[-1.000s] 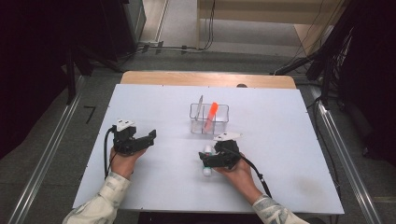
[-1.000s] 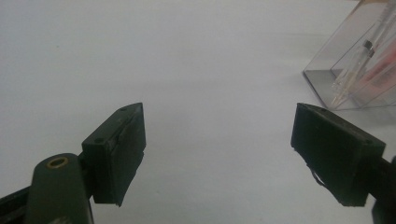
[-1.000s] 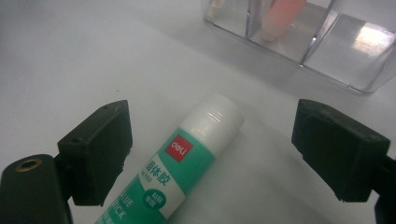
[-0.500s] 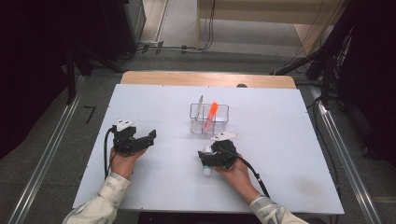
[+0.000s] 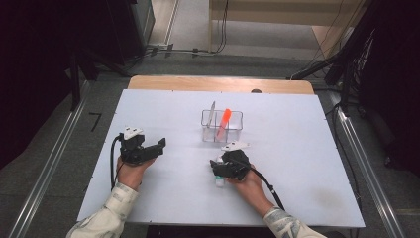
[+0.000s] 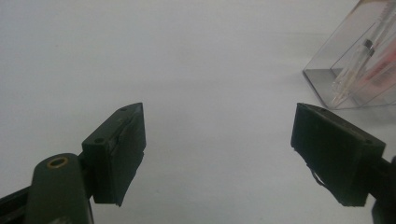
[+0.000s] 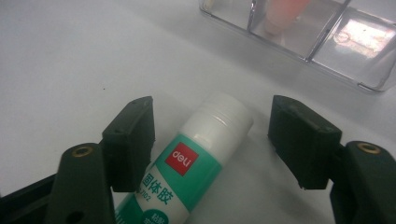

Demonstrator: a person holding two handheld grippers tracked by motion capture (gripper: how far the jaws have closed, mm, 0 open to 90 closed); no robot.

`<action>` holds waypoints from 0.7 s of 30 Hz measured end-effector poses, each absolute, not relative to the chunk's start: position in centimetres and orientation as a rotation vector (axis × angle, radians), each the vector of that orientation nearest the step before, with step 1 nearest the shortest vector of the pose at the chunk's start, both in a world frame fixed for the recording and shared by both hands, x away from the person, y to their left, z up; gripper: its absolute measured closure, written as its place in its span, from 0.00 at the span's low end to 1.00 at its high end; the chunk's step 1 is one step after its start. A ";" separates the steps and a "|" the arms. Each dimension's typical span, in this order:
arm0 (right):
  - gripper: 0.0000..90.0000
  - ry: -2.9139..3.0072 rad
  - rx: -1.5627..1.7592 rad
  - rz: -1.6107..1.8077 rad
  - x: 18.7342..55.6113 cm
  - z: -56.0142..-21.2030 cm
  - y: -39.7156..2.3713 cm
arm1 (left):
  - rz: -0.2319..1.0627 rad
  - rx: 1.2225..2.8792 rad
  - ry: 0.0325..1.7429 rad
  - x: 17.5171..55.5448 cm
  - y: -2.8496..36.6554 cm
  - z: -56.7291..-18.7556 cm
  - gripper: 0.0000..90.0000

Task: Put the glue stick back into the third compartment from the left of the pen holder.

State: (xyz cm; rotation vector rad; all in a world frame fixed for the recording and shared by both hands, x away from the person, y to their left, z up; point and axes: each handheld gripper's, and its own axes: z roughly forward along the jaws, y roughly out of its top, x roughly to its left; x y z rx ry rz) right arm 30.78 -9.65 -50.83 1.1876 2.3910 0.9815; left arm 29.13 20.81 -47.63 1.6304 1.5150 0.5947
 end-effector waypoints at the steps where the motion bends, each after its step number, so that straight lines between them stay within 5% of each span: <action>1: 0.38 2.392 1.184 0.982 30.8 -50.8 -9.6 | 0.594 1.630 1.515 29.1 20.8 -47.6 0.20; 21: 0.58 2.440 1.159 1.003 31.1 -50.5 -9.8 | 0.592 1.626 1.516 29.1 20.8 -47.6 0.20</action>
